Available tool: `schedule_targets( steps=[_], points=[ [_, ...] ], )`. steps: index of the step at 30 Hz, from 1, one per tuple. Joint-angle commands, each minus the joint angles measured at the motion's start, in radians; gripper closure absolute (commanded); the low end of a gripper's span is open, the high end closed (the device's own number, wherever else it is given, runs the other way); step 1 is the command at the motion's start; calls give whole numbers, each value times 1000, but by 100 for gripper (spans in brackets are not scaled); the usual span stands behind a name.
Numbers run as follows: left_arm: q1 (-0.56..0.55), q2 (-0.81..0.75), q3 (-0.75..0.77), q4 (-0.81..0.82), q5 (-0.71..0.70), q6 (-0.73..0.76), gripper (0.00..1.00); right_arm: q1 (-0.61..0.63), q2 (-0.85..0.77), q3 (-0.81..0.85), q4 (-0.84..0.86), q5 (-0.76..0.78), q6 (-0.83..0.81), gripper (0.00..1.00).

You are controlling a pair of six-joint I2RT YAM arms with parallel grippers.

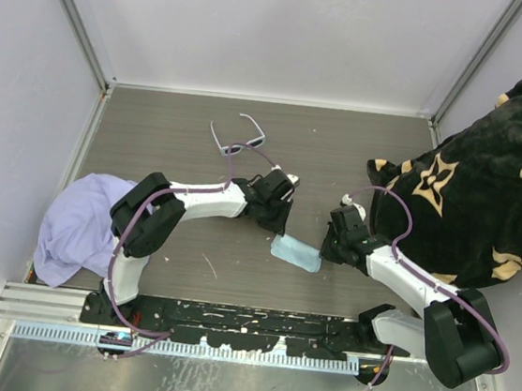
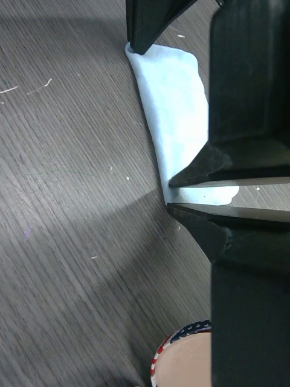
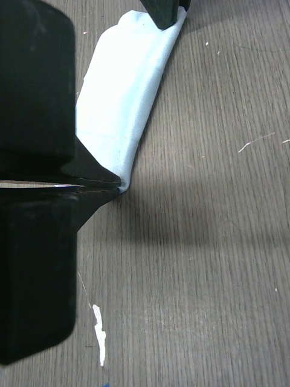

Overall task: Organize the sunglasses
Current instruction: Pick up the glasses cleaning cloth from the center of the board.

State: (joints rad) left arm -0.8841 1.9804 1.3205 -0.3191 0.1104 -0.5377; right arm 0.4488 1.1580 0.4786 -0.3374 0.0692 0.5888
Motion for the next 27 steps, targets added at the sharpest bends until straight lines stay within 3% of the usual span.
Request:
schedule_targets(
  steps=[1,7,27],
  points=[
    [0,13,-3,40,17,5,85,-1,-19,34,8,9,-8,100],
    [3,15,-8,50,18,12,100,-1,-18,31,10,7,-11,100],
    [3,-266,-183,82,-55,4,100,20,-88,103,66,-115,-35,100]
  ],
)
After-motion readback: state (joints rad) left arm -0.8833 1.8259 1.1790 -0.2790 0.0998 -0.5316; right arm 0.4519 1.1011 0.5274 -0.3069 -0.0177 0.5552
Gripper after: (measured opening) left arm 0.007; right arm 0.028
